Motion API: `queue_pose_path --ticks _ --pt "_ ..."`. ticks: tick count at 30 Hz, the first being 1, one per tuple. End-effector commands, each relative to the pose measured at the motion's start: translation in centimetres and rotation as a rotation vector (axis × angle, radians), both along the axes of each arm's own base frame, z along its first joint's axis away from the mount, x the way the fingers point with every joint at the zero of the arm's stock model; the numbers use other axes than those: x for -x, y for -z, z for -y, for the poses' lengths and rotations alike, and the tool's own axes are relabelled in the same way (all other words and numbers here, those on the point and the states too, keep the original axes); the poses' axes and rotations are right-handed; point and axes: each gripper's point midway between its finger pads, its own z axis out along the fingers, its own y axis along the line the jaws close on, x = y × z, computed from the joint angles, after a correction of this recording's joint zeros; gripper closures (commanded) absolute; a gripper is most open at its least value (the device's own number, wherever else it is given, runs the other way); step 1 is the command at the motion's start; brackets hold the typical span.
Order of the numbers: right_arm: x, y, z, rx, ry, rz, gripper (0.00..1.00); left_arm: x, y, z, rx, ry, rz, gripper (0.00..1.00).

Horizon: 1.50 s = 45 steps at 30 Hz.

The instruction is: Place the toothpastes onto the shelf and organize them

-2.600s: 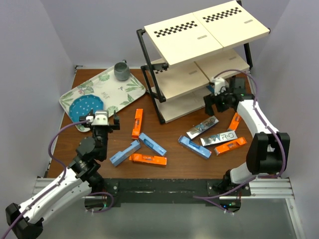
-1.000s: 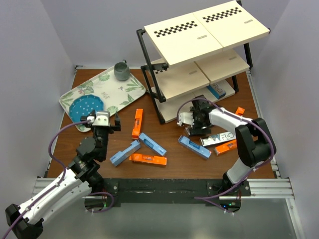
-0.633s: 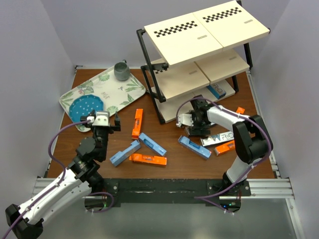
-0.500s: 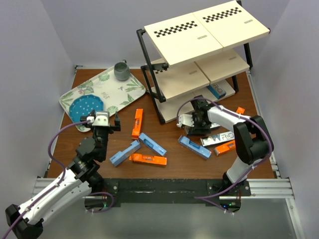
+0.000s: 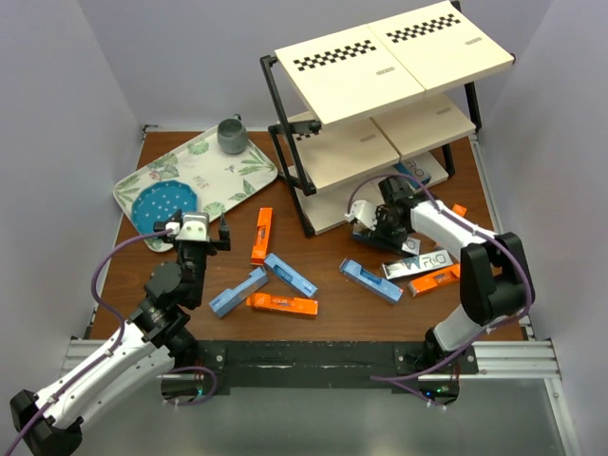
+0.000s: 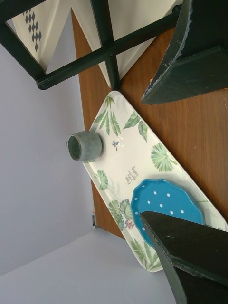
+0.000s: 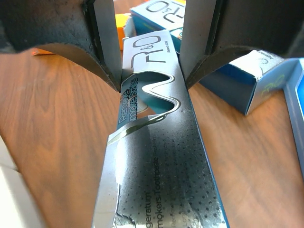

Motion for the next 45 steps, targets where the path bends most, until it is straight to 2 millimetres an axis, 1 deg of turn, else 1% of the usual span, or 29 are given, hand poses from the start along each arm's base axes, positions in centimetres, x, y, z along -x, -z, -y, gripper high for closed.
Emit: queue_pose_path --ticks 1,3,7,8,10,12,13,14,15,17,20,22,24,25,28,30,31,34,36,39,40,45 --pt "-3.2 -4.0 -1.9 -0.224 0.186 0.163 0.69 0.0 -1.2 0.2 0.042 0.014 0.028 0.01" --pt "-4.3 -4.9 -1.7 -0.263 0.231 0.229 0.72 0.0 -1.1 0.2 0.039 0.014 0.025 0.01" --pt "-5.8 -5.8 -1.2 -0.307 0.349 0.305 0.72 -0.1 -1.0 0.3 0.036 0.014 0.021 0.01" --pt "-6.4 -6.2 -1.1 -0.312 0.369 0.331 0.71 -0.1 -1.0 0.3 0.039 0.016 0.022 0.01" --pt "-7.0 -5.9 -1.2 -0.323 0.409 0.331 0.7 -0.1 -0.9 0.4 0.035 0.016 0.019 0.01" --pt "-8.0 -6.4 -1.3 -0.343 0.443 0.365 0.7 -0.2 -0.9 0.4 0.034 0.017 0.018 0.01" --pt "-8.3 -6.0 -1.5 -0.358 0.471 0.363 0.7 -0.2 -0.8 0.4 0.034 0.019 0.017 0.01" --pt "-9.0 -6.3 -1.6 -0.377 0.483 0.389 0.7 -0.2 -0.8 0.4 0.033 0.017 0.017 0.01" --pt "-9.3 -6.1 -1.3 -0.374 0.511 0.405 0.7 -0.2 -0.8 0.5 0.033 0.017 0.016 0.01" --pt "-10.1 -5.8 -1.3 -0.393 0.553 0.43 0.69 -0.2 -0.7 0.5 0.027 0.017 0.012 0.01" --pt "-10.6 -5.4 -1.5 -0.423 0.575 0.457 0.69 -0.2 -0.6 0.4 0.026 0.012 0.011 0.01" --pt "-10.7 -5.2 -1.9 -0.449 0.569 0.465 0.69 -0.2 -0.5 0.4 0.023 0.01 0.009 0.01" --pt "-10.2 -4.5 -1.7 -0.451 0.582 0.456 0.68 -0.2 -0.6 0.3 0.023 0.006 0.01 0.01" --pt "-10.0 -4.1 -1.5 -0.451 0.59 0.463 0.66 -0.2 -0.5 0.3 0.021 0.007 0.009 0.01" --pt "-9.7 -3.9 -1.5 -0.464 0.614 0.471 0.63 -0.3 -0.5 0.4 0.02 0.008 0.008 0.01" --pt "-9.6 -3.4 -1.3 -0.468 0.647 0.461 0.58 -0.3 -0.5 0.4 0.018 0.011 0.007 0.01" --pt "-10.0 -3.6 -1.3 -0.476 0.655 0.48 0.57 -0.3 -0.4 0.5 0.02 0.015 0.006 0.01" --pt "-9.9 -3.0 -1.4 -0.483 0.677 0.473 0.54 -0.4 -0.3 0.6 0.015 0.016 0.002 0.01" --pt "-9.8 -3.2 -1.5 -0.499 0.68 0.474 0.51 -0.4 -0.3 0.6 0.017 0.015 0.003 0.01" --pt "-9.3 -3.0 -1.8 -0.518 0.677 0.458 0.43 -0.4 -0.1 0.6 0.013 0.013 -0.002 0.01" --pt "-9.1 -3.1 -1.7 -0.524 0.68 0.461 0.4 -0.4 -0.2 0.5 0.015 0.013 0.0 0.01" --pt "-8.4 -2.9 -1.5 -0.555 0.717 0.455 0.3 -0.4 -0.2 0.7 0.017 0.018 -0.002 0.01"
